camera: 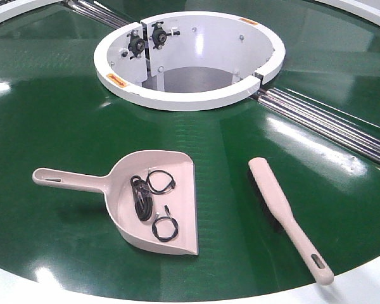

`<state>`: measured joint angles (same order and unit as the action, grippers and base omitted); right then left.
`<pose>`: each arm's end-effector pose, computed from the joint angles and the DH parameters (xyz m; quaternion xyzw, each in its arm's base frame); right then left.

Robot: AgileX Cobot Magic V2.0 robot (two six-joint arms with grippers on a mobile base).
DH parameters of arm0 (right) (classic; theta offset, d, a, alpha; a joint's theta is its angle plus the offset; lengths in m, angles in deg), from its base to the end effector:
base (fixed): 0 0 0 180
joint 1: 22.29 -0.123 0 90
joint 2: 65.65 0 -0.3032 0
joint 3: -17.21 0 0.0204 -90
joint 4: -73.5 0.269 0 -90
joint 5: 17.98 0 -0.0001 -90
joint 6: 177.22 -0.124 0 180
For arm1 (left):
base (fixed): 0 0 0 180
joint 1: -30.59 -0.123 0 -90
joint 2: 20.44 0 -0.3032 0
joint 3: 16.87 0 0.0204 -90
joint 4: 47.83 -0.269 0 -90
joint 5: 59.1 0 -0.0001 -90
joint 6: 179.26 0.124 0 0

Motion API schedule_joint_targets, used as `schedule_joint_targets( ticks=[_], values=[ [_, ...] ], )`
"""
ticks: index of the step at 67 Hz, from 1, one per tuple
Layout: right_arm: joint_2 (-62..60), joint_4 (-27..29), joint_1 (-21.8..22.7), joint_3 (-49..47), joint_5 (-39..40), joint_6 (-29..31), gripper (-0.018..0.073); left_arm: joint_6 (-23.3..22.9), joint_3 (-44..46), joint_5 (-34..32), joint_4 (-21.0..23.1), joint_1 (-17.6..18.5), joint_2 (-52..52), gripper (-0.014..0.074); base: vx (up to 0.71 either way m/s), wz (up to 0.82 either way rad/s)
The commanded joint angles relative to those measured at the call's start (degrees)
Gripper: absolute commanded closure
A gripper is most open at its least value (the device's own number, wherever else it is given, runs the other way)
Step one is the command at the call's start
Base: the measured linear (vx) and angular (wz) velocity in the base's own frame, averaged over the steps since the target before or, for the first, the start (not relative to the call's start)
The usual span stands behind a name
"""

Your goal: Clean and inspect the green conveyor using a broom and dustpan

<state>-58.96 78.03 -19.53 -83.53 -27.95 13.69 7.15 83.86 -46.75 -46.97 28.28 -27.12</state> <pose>0.0891 -0.0026 0.1848 -0.0285 0.7419 -0.0487 0.6681 0.0884 0.0032 0.1796 0.0226 0.7561 0.0437 0.6526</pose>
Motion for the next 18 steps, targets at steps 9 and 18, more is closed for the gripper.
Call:
schedule_joint_targets(
  ticks=[9,18],
  values=[
    [-0.4,0.1,0.3,1.0,4.2,0.1,0.0563,-0.5,-1.0,-4.0,0.6,-0.1,0.8,0.0603,0.00,0.00],
    [-0.4,0.1,0.3,1.0,4.2,0.1,0.0563,-0.5,-1.0,-4.0,0.6,-0.1,0.8,0.0603,0.00,0.00]
  ],
)
